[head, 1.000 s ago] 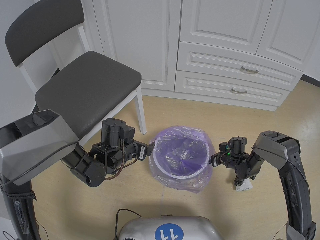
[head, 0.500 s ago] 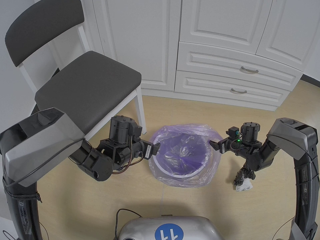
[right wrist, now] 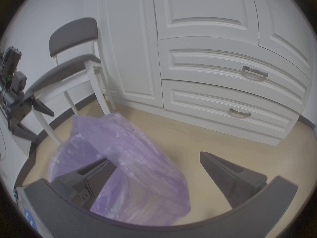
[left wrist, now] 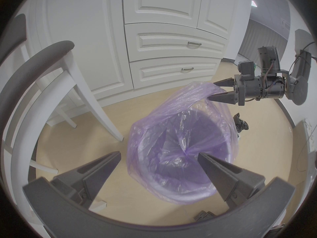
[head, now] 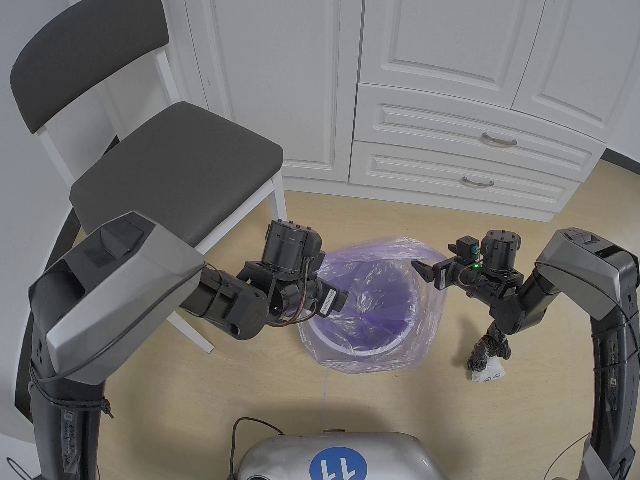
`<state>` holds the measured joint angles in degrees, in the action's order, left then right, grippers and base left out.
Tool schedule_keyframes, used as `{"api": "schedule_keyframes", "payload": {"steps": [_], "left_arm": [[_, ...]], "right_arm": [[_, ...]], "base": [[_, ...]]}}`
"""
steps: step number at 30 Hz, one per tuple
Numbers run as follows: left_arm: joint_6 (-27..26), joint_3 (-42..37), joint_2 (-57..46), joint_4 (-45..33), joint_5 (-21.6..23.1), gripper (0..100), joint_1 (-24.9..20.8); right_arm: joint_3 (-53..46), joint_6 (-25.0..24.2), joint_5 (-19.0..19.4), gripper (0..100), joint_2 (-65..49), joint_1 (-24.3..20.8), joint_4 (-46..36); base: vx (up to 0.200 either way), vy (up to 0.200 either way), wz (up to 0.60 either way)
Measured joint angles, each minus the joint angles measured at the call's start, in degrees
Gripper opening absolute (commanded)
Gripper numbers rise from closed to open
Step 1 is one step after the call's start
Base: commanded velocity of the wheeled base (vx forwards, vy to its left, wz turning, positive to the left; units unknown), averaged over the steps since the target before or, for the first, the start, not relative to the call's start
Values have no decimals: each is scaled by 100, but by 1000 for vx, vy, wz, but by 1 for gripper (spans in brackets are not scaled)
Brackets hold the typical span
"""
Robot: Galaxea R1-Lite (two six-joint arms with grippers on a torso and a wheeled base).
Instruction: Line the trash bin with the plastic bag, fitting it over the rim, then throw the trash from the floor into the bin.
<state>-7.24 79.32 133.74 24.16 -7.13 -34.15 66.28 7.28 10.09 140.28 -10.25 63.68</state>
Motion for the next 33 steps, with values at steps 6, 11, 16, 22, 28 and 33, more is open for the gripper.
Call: {"api": "schedule_keyframes", "payload": {"steps": [6, 11, 16, 22, 28, 33], "left_arm": [[-11, 647, 339, -180, -11, 100, 68], [-23, 1025, 617, -252, -50, 100, 206], [-34, 1469, 879, -325, -127, 100, 315], [-37, 2158, 1170, -574, -375, 100, 446], [-28, 2610, 1436, -618, -573, 100, 599], [0, 3018, 1736, -572, -762, 100, 692]], "right_arm": [[288, -316, -79, 100, 140, -140, 382], [679, -512, -219, 100, 374, -219, 628], [918, -619, -268, 100, 547, -262, 694], [1246, -817, -317, 100, 735, -300, 778], [1737, -902, -396, 100, 1028, -317, 824], [2139, -1031, -411, 100, 1306, -315, 824]], "base": [[0, 0, 0], [0, 0, 0], [0, 0, 0], [0, 0, 0], [0, 0, 0], [0, 0, 0]]}}
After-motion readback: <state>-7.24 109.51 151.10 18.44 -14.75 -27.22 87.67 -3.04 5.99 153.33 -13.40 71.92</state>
